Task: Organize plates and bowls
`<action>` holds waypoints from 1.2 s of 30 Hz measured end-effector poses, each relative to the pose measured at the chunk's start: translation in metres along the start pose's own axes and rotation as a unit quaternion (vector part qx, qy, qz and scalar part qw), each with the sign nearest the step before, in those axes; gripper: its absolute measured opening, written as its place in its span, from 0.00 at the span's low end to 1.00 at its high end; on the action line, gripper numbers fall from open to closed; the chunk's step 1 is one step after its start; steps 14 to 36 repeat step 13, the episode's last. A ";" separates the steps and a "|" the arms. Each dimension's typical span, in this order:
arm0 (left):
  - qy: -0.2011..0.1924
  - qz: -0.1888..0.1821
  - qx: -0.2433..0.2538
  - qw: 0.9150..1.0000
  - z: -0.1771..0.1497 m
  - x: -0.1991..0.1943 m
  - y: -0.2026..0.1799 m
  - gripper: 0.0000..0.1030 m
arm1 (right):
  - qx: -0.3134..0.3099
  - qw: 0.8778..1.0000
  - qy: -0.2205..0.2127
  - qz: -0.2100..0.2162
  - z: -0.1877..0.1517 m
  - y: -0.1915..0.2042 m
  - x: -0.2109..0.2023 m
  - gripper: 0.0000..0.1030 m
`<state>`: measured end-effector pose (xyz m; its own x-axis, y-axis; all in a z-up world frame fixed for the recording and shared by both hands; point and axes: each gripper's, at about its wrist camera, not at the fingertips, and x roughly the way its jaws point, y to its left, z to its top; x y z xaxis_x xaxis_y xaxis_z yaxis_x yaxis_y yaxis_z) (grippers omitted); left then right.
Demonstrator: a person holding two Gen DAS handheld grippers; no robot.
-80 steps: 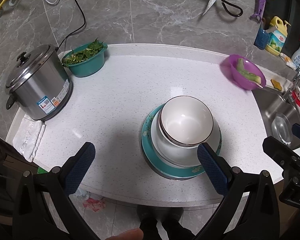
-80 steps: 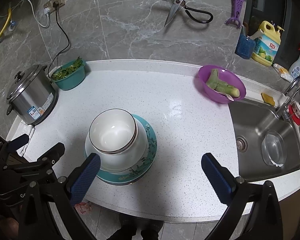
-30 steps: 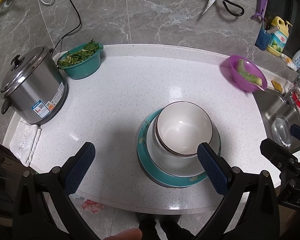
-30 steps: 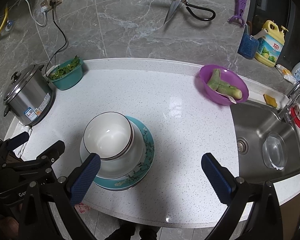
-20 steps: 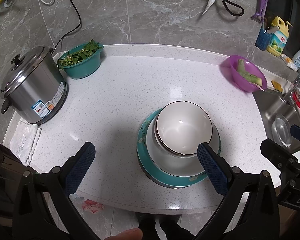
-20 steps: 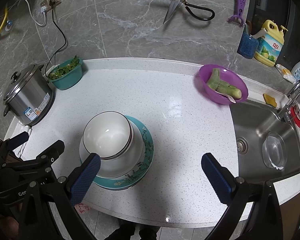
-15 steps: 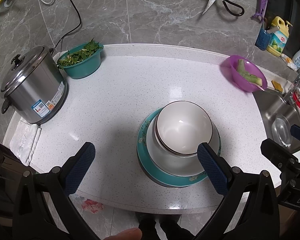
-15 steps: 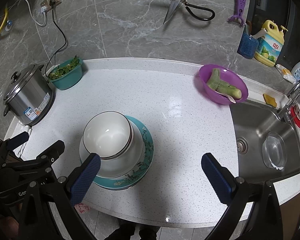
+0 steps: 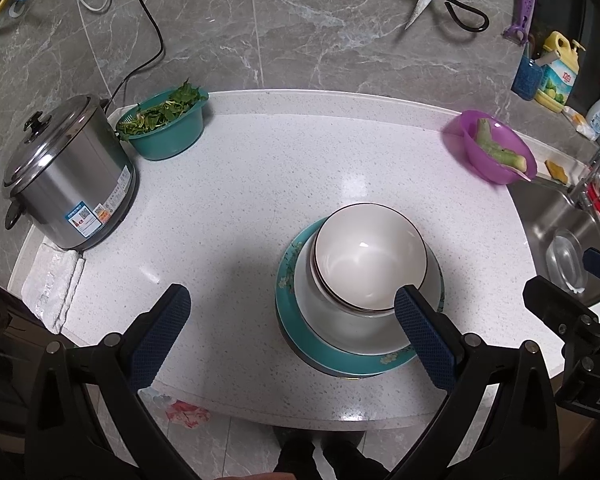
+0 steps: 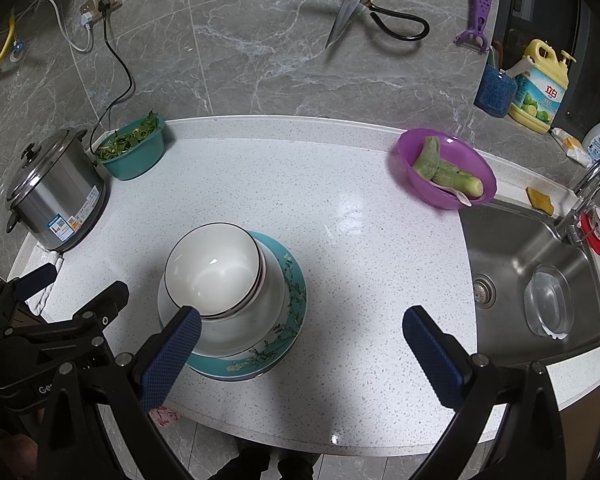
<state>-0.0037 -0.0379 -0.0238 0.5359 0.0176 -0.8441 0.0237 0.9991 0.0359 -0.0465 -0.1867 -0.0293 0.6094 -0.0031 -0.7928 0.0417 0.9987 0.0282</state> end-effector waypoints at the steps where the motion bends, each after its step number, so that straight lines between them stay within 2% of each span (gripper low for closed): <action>1: -0.003 0.001 0.001 1.000 0.000 0.000 0.000 1.00 | 0.000 1.000 0.000 0.000 0.000 0.000 0.000 1.00; 36: -0.012 0.003 0.003 1.000 0.001 -0.003 0.001 1.00 | 0.000 1.000 0.001 0.000 0.001 -0.001 0.002 1.00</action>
